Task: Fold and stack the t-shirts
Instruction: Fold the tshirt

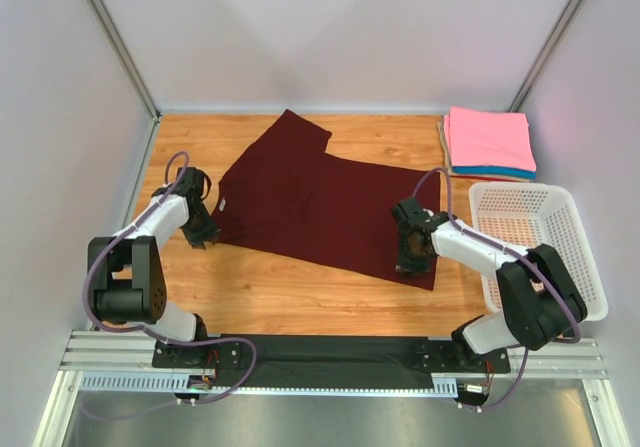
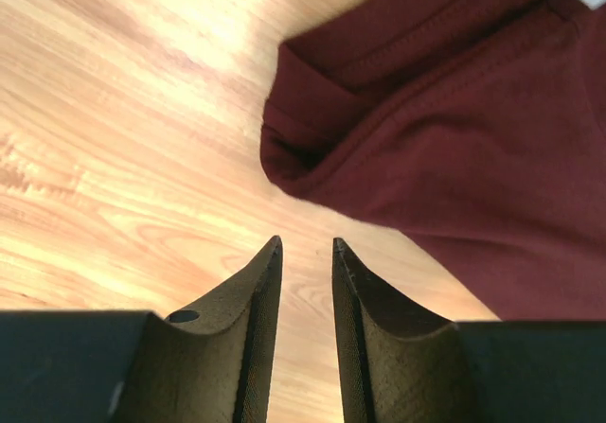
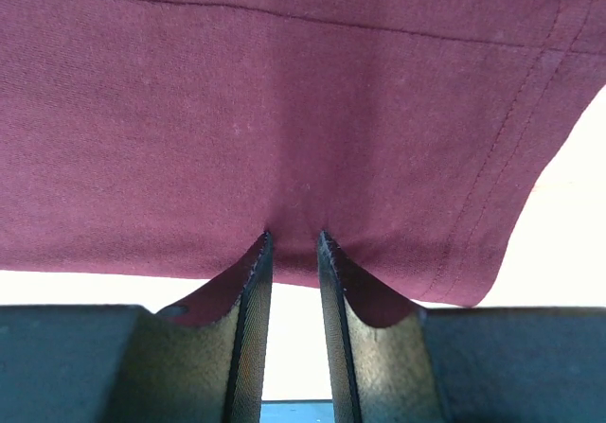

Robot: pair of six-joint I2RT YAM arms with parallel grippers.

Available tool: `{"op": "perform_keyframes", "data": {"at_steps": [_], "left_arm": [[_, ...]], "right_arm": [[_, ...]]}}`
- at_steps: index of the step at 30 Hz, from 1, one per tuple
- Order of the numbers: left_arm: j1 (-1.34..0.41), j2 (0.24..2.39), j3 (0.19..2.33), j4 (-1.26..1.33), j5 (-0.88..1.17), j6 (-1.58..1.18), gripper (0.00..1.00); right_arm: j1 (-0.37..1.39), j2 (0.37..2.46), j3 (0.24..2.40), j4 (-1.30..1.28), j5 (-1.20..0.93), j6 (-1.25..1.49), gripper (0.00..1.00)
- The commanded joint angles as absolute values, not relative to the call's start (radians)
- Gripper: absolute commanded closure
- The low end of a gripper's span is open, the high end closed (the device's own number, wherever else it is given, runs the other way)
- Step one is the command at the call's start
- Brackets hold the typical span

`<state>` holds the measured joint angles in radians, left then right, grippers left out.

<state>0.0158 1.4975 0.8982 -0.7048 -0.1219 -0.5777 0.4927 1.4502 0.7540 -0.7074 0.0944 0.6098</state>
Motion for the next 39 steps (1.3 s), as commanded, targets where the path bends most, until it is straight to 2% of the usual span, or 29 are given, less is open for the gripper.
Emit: {"op": "perform_keyframes", "data": {"at_steps": [1, 16, 25, 32, 39], "left_arm": [[0.021, 1.529, 0.905, -0.644, -0.187, -0.603, 0.65], [0.048, 1.718, 1.058, -0.661, -0.247, -0.632, 0.68], [0.049, 1.692, 1.154, -0.770, -0.293, -0.657, 0.69], [0.031, 1.618, 1.158, -0.683, -0.132, -0.571, 0.66], [0.015, 1.644, 1.184, -0.702, -0.120, -0.575, 0.67]], "right_arm": [[0.492, 1.431, 0.715, -0.701, 0.164, 0.621, 0.73], [0.494, 1.398, 0.696, -0.727, 0.201, 0.641, 0.73], [0.494, 1.371, 0.695, -0.749, 0.201, 0.655, 0.73], [0.494, 1.324, 0.747, -0.738, 0.100, 0.594, 0.71], [0.494, 1.350, 0.867, -0.716, 0.015, 0.506, 0.69]]}}
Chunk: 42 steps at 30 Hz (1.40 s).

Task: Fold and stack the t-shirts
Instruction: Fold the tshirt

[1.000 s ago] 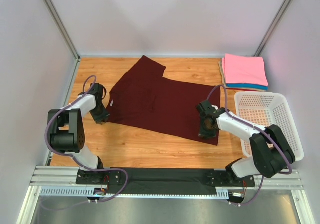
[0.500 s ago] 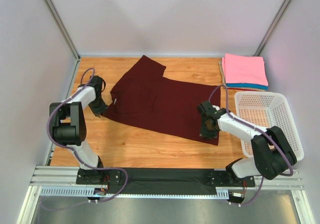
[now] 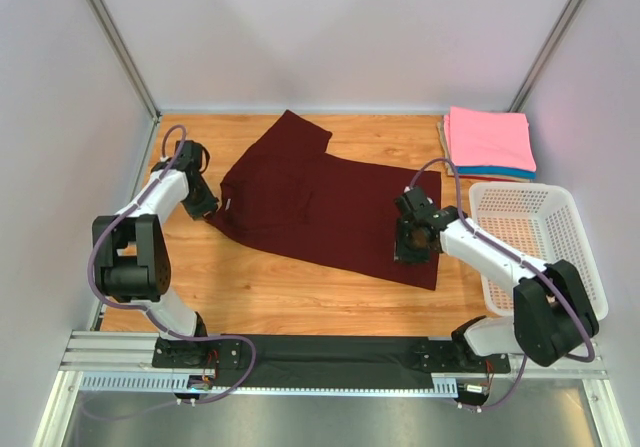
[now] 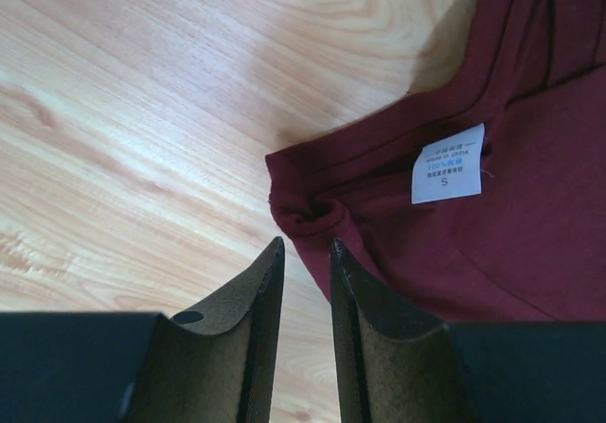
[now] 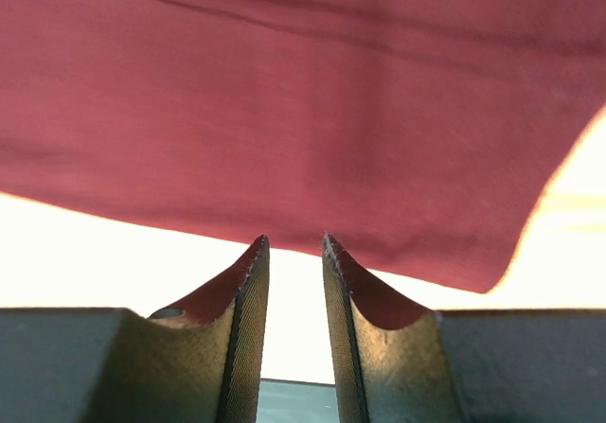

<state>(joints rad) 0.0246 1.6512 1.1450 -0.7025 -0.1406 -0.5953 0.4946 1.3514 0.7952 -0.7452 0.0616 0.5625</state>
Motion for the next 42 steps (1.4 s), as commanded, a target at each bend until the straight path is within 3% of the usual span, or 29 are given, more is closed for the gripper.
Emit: {"op": "perform_keyframes", "data": {"at_steps": [1, 7, 16, 26, 33, 37, 42], "left_arm": [[0.011, 1.643, 1.189, -0.713, -0.129, -0.577, 0.67], [-0.049, 1.641, 1.261, -0.811, -0.276, -0.604, 0.68], [-0.160, 1.716, 1.255, -0.678, -0.147, -0.636, 0.67], [-0.160, 1.841, 1.189, -0.716, -0.224, -0.692, 0.69], [-0.160, 1.781, 1.103, -0.750, -0.316, -0.745, 0.69], [-0.160, 1.721, 1.013, -0.700, -0.261, -0.765, 0.69], [-0.160, 1.659, 0.937, -0.726, -0.291, -0.793, 0.74]], "right_arm": [[0.494, 1.356, 0.879, -0.713, -0.018, 0.502, 0.69], [0.495, 1.410, 0.936, -0.677, -0.061, 0.485, 0.69], [0.495, 1.503, 0.924, -0.620, -0.078, 0.479, 0.69], [0.494, 1.503, 0.784, -0.624, -0.020, 0.512, 0.69], [0.502, 1.454, 0.716, -0.647, 0.034, 0.548, 0.69], [0.528, 1.437, 0.692, -0.641, 0.023, 0.554, 0.69], [0.594, 1.388, 0.673, -0.641, 0.014, 0.578, 0.68]]}}
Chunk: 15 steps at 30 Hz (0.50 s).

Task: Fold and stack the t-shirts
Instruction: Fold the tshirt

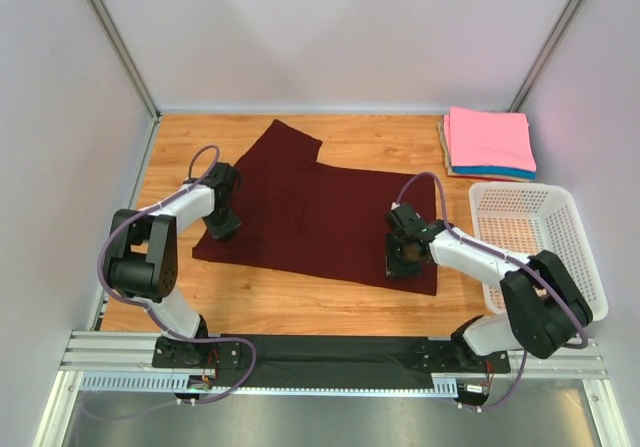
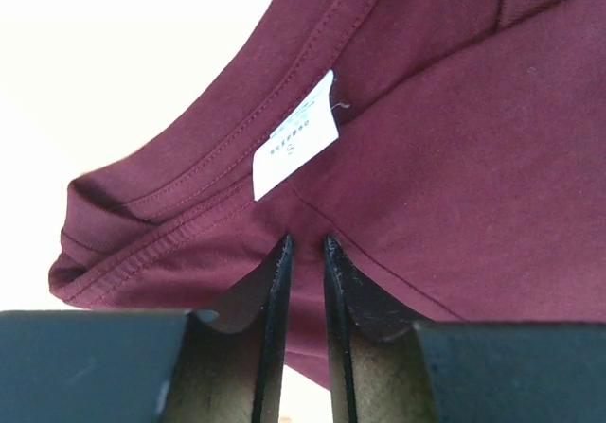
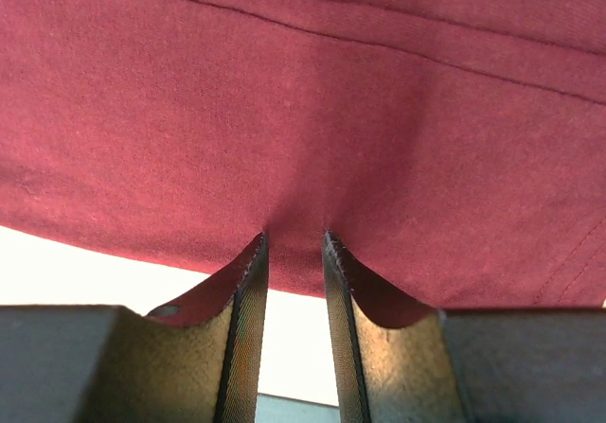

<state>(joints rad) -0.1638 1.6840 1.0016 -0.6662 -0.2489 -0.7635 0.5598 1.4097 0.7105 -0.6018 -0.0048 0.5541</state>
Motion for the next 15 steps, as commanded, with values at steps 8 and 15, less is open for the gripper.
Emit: {"op": "perform_keyframes", "data": {"at_steps": [8, 15], "left_arm": [[-0.158, 1.474, 0.997, -0.686, -0.223, -0.706, 0.67], [-0.138, 1.610, 1.287, -0.640, -0.114, -0.491, 0.56]], "right_arm": [[0.618, 1.327, 0.780, -0.678, 0.015, 0.569, 0.67], [0.617, 1.501, 1.130, -0.588, -0.052, 0.549, 0.66]]}}
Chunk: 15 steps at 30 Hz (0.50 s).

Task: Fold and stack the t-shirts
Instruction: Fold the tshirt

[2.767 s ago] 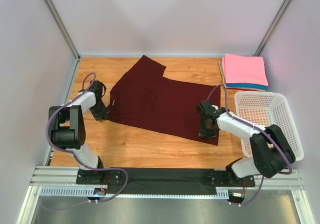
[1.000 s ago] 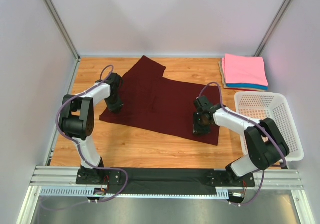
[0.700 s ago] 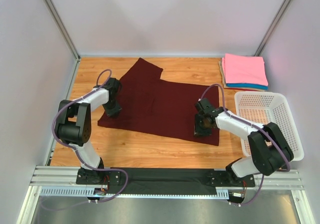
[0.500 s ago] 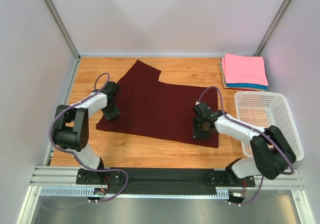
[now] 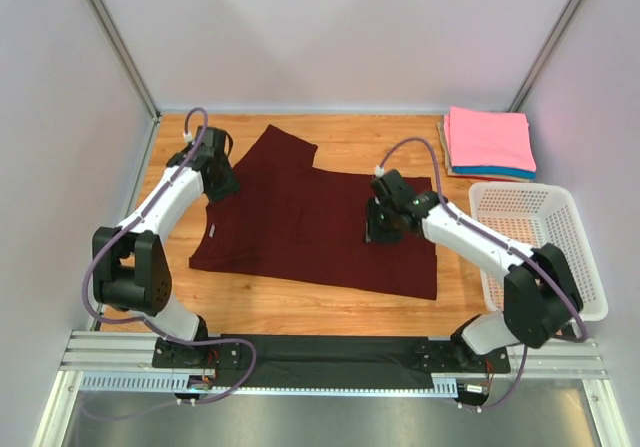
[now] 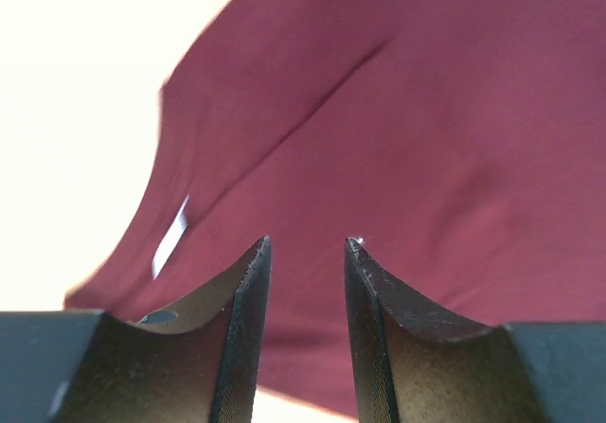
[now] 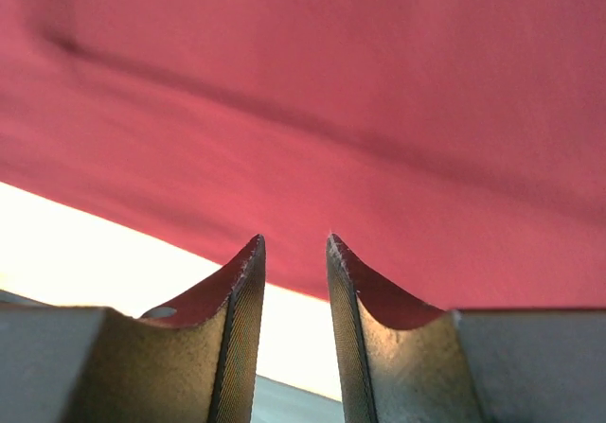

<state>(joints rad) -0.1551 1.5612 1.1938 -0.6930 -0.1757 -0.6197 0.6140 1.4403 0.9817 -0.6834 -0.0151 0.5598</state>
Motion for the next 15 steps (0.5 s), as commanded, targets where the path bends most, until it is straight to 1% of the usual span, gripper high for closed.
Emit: {"op": "perform_keyframes", "data": {"at_steps": [1, 2, 4, 5, 6, 8, 11, 15], "left_arm": [[-0.130, 1.629, 1.330, -0.620, -0.068, -0.476, 0.56], [-0.123, 1.670, 1.345, -0.608, -0.042, -0.460, 0.56], [-0.103, 1.712, 1.394, -0.594, -0.008, -0.433, 0.56], [-0.098, 1.747, 1.403, -0.578, 0.015, -0.419, 0.57], [-0.089, 1.767, 1.414, -0.571, 0.031, -0.393, 0.57], [-0.083, 1.820, 1.451, -0.552, 0.078, -0.364, 0.57], [-0.081, 1.882, 1.496, -0.555, 0.097, -0.325, 0.58], [-0.083, 1.928, 1.528, -0.554, 0.109, -0.284, 0.59]], "right_arm": [[0.617, 1.572, 1.167, -0.575, -0.054, 0.558, 0.67], [0.617, 1.607, 1.251, -0.559, -0.051, 0.589, 0.69], [0.617, 1.696, 1.334, -0.548, -0.080, 0.620, 0.74], [0.615, 1.774, 1.380, -0.543, -0.095, 0.635, 0.75], [0.617, 1.817, 1.446, -0.531, -0.110, 0.679, 0.75], [0.617, 1.880, 1.495, -0.500, -0.123, 0.724, 0.75], [0.620, 2.024, 1.558, -0.402, -0.161, 0.798, 0.73], [0.640, 2.114, 1.644, -0.380, -0.169, 0.819, 0.73]]}}
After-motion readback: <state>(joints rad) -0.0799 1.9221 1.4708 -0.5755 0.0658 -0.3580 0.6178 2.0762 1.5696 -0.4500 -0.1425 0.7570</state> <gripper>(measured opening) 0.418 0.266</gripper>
